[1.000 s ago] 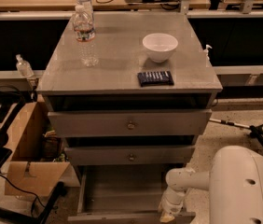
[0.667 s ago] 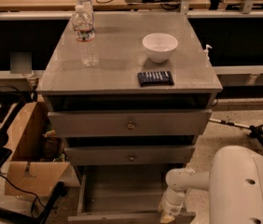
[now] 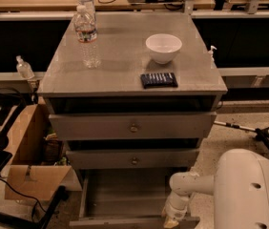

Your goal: Open bottom drawer

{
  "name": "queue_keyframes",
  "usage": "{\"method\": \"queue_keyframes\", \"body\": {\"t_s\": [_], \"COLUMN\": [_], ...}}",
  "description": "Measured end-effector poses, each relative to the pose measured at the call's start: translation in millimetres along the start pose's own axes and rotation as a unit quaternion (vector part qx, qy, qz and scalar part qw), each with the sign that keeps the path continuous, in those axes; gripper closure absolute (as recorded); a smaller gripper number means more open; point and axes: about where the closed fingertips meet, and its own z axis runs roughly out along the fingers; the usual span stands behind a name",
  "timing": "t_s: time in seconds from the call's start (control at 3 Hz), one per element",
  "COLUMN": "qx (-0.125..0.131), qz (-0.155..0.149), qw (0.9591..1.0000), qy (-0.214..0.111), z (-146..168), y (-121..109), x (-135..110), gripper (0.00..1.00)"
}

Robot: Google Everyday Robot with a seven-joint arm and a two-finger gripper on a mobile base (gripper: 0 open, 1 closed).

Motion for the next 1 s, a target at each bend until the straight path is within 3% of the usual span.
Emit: {"method": "queue_keyframes", "body": {"t_s": [1.0], "qx": [-0.002], "qz": [0.0], "qw": [1.0], "qy": [0.0], "z": [0.4], "y": [1.6], "x": [-0.4], "gripper": [0.15]}}
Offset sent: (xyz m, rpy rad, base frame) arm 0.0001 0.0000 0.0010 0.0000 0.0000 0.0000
